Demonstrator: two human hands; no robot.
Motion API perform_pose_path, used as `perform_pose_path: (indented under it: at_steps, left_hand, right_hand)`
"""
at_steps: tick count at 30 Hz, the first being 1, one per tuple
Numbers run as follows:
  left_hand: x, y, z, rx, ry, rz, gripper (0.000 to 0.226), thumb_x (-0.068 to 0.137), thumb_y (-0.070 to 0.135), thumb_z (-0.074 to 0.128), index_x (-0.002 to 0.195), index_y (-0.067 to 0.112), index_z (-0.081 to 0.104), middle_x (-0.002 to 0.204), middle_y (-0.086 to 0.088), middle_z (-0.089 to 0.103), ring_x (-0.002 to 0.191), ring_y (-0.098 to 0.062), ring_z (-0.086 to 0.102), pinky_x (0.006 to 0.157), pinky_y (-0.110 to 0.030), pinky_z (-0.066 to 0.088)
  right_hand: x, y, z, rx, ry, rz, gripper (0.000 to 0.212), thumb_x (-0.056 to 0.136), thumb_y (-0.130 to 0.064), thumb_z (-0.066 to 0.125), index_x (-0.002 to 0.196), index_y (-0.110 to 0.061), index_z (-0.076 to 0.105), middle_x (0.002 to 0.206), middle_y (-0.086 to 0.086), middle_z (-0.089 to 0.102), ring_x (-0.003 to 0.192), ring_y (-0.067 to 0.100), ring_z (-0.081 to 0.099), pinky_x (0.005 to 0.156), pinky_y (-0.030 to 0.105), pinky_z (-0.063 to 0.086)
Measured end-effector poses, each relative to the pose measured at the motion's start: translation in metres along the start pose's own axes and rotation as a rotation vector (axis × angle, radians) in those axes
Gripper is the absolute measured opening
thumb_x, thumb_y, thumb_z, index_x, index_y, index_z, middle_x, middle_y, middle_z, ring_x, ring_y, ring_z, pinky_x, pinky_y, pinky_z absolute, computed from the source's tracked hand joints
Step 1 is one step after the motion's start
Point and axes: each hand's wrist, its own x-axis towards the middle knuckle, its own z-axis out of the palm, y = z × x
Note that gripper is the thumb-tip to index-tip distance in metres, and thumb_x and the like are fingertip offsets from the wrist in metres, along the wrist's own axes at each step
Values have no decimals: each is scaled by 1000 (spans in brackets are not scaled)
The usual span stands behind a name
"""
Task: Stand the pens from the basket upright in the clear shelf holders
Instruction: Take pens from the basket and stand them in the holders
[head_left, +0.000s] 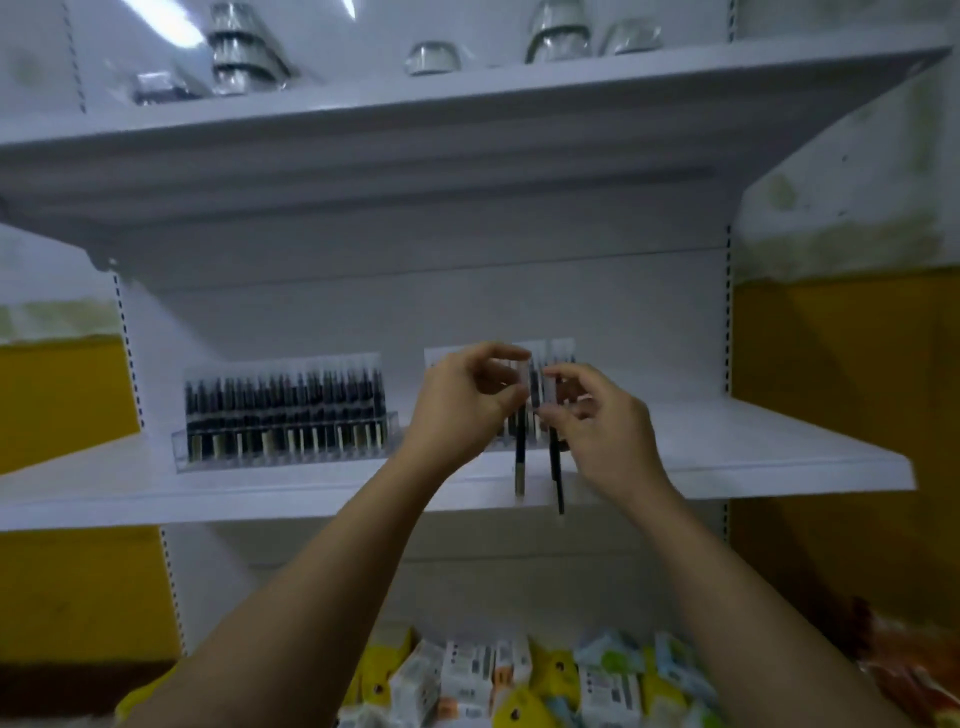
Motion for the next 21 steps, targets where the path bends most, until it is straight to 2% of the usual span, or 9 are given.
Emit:
perform_pose_path:
  at_steps: [2,5,12,17,21]
  left_hand:
    - [16,4,4,-3,7,22,26,87,16,69,110,27,64,95,4,70,85,-6,68,77,-29,59]
    - [41,2,12,10,38,35,26,88,17,68,110,29,61,97,7,67,86,-3,65,73,-21,56]
    - [94,-18,38,28,77,104,23,89,18,67,109,26,60,96,8,66,85,-2,64,65,-11,50]
    - [128,-35,56,28,92,149,22,88,18,68,107,27,61,95,6,67,85,-3,64,74,-17,54]
    - [144,-45,67,32,79,167,22,87,18,70,106,26,62,92,8,66,84,-3,64,73,-19,55]
  right_hand:
    - [14,3,-9,4,35,-8,31,88,-15,68,108,-38,59,98,-14,64,81,3,64,67,12,51]
    - [35,11,-19,3,90,7,30,88,-15,67,111,-33,60,93,-10,62,80,13,67,70,33,59]
    - [83,42,-35,-42,190,-5,27,86,-17,69,108,-28,58,91,-8,61,80,17,68,72,42,60]
    - [114,64,-33,-55,230,-4,26,87,-15,69,106,-27,57,88,-9,60,77,14,68,72,41,60]
    - [133,78,-24,-19,228,1,24,88,-16,68,106,-26,56,90,-6,61,77,14,69,71,45,59]
